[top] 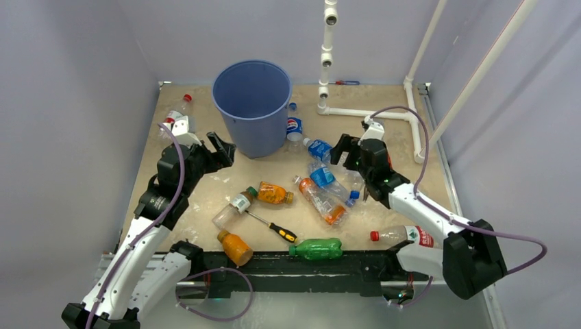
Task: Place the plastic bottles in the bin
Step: Pick up the plastic bottle at the center of the board.
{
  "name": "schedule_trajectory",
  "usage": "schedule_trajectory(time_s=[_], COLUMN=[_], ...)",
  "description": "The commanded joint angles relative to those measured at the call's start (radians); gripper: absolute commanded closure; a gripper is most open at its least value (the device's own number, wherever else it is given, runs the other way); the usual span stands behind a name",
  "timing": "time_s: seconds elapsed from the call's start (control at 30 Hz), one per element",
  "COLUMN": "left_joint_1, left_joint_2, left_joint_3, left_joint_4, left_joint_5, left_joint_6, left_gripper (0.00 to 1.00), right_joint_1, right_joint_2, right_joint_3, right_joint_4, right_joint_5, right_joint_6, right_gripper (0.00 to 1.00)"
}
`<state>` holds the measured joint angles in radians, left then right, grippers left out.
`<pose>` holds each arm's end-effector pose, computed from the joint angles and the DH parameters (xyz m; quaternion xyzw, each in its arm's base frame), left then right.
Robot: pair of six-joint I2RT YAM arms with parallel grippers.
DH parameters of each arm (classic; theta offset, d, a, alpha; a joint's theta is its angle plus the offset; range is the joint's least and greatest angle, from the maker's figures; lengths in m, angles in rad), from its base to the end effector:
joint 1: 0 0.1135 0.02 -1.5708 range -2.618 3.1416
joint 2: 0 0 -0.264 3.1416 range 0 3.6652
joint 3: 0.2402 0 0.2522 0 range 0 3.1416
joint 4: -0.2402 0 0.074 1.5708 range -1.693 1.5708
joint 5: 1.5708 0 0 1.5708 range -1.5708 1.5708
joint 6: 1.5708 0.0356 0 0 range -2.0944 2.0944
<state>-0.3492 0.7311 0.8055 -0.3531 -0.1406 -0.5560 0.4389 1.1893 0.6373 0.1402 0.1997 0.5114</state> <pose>0.1599 -0.0529 0.3378 -0.1243 0.7879 -0.2122 0.5646 0.2398 0.1047 0.2376 0.0847 0.8300 0.1751 0.5227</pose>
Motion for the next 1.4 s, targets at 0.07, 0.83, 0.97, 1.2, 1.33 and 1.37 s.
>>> schedule_trajectory(time_s=[0.07, 0.83, 0.97, 1.2, 1.33, 1.37], left_joint_1=[-0.001, -0.001, -0.001, 0.001, 0.001, 0.001], left_joint_2=[-0.003, -0.004, -0.003, 0.005, 0.004, 0.004], left_joint_3=[-0.003, -0.006, -0.006, -0.008, -0.008, -0.009], left_joint_4=[0.044, 0.049, 0.049, 0.051, 0.051, 0.051], left_joint_5=[0.014, 0.048, 0.042, 0.053, 0.052, 0.052], left_joint_6=[0.008, 0.003, 0.003, 0.002, 0.002, 0.002], left_gripper=[0.19, 0.19, 0.2, 0.2, 0.2, 0.2], right_joint_1=[0.0, 0.034, 0.037, 0.066, 0.066, 0.067], right_joint_2=[0.085, 0.436, 0.442, 0.479, 0.515, 0.525], right_joint_3=[0.146, 0.306, 0.301, 0.293, 0.286, 0.288], right_joint_4=[-0.051, -0.138, -0.138, -0.139, -0.134, -0.136], right_joint_5=[0.093, -0.046, -0.065, -0.084, -0.057, -0.047], right_joint_6=[-0.063, -0.206, -0.206, -0.212, -0.201, -0.199], right_gripper=[0.05, 0.17, 0.16, 0.11, 0.19, 0.19])
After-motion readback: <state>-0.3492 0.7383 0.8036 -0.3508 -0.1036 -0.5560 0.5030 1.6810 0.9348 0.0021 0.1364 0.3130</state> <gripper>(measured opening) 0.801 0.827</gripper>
